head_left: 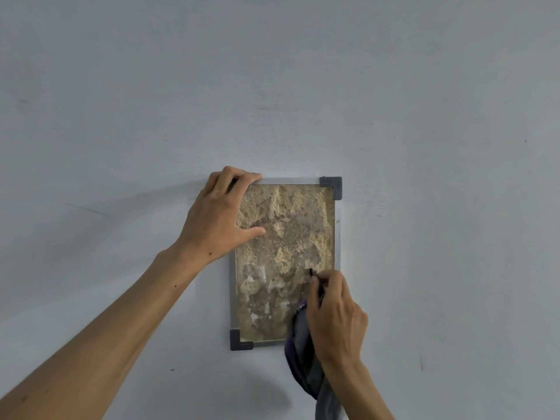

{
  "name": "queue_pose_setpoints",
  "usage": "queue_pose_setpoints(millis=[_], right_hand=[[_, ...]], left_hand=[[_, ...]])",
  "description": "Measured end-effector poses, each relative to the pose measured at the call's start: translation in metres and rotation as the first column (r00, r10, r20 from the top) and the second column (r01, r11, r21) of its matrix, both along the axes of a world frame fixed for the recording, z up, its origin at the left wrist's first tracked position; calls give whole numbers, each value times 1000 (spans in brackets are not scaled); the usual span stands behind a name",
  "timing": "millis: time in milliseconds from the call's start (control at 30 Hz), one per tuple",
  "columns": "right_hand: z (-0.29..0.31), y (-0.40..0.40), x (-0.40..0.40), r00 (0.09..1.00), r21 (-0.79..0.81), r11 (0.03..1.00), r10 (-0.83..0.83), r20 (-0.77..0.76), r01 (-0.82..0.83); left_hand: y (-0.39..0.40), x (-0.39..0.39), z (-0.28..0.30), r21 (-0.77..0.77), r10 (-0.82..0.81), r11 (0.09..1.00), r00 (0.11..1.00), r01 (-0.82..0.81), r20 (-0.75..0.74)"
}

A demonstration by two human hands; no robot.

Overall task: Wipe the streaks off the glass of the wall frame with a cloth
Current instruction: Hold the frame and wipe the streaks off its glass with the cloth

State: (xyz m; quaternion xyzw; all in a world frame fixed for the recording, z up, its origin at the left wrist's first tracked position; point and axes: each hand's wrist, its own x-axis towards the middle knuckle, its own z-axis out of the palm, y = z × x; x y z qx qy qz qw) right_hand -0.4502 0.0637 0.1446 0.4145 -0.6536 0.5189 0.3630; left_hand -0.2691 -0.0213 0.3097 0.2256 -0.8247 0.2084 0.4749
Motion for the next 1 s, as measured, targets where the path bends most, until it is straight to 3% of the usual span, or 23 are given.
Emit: queue_pose_setpoints(millis=[200,367,533,733,900,1000], right_hand=[[-2,-3,11,991,83,997,16,-135,-4],[-1,-5,13,999,1,1000,-28,-42,28],[-4,-2,10,991,70,997,-4,-134,13],[12,-1,0,997,-47,997,-57,53,60],[6,-1,13,986,91,995,-18,-163,33],[14,1,0,999,17,999,-38,-10,39]], left_hand=[[-1,1,0,3,-4,1000,1000,4,0],[-1,-1,-1,2,-10,1000,1000,10,-11],[-1,2,1,2,-8,1000,1000,8,7],[-2,0,1,4,-3,1000,1000,3,12],[-1,1,1,12,-7,1000,1000,6,12],[0,1,1,7,3,1000,1000,-3,11]])
